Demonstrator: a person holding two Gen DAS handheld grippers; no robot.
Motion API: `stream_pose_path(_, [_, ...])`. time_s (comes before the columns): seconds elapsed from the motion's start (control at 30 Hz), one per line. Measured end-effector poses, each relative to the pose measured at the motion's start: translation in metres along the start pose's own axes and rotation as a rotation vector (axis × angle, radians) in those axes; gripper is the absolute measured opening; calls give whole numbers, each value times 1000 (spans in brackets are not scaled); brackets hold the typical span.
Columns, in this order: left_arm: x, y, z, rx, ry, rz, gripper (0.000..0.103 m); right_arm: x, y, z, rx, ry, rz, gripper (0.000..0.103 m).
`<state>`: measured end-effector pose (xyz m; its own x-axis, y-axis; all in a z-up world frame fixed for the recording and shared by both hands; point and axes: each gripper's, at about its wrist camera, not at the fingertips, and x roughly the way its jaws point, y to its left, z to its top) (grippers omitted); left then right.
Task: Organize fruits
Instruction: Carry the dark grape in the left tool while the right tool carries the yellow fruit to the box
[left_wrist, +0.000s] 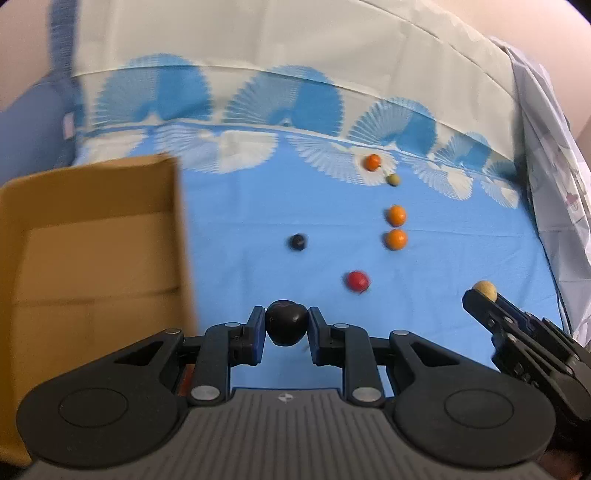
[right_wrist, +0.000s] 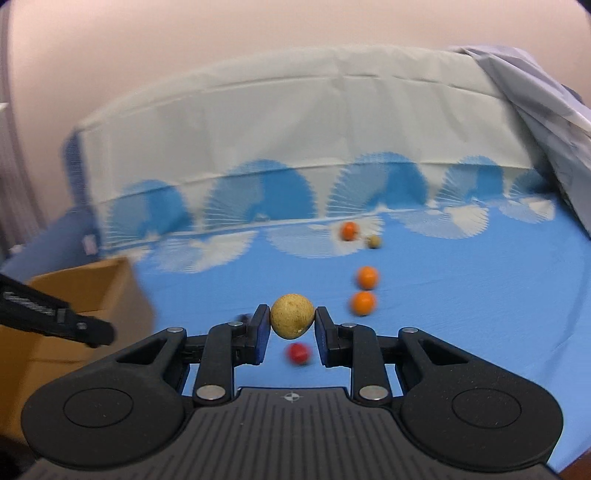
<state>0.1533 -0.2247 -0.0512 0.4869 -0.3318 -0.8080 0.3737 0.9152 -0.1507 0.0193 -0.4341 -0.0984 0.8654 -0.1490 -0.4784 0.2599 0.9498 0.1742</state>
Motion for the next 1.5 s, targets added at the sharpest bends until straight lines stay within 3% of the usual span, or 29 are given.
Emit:
stream_pose_path(0.17, [-66, 36, -41, -18, -40, 76, 26, -56, 53, -10, -52, 32, 150, 27])
stream_pose_path(0.3, [-105, 71, -77, -76, -38, 93, 26, -91, 96, -24, -93, 69, 258, 27])
stream_pose_path(0.47, [-139, 101, -117, -116, -63, 134, 26, -123, 140, -43, -168, 79, 318, 27])
stream_pose_path(0.77, [-182, 128, -159, -191, -133, 127, 26, -164, 170, -49, -237, 14, 328, 27])
stream_pose_path(1.5, [-170, 141, -161, -224, -122, 96, 26, -157, 181, -56, -270, 48, 308, 27])
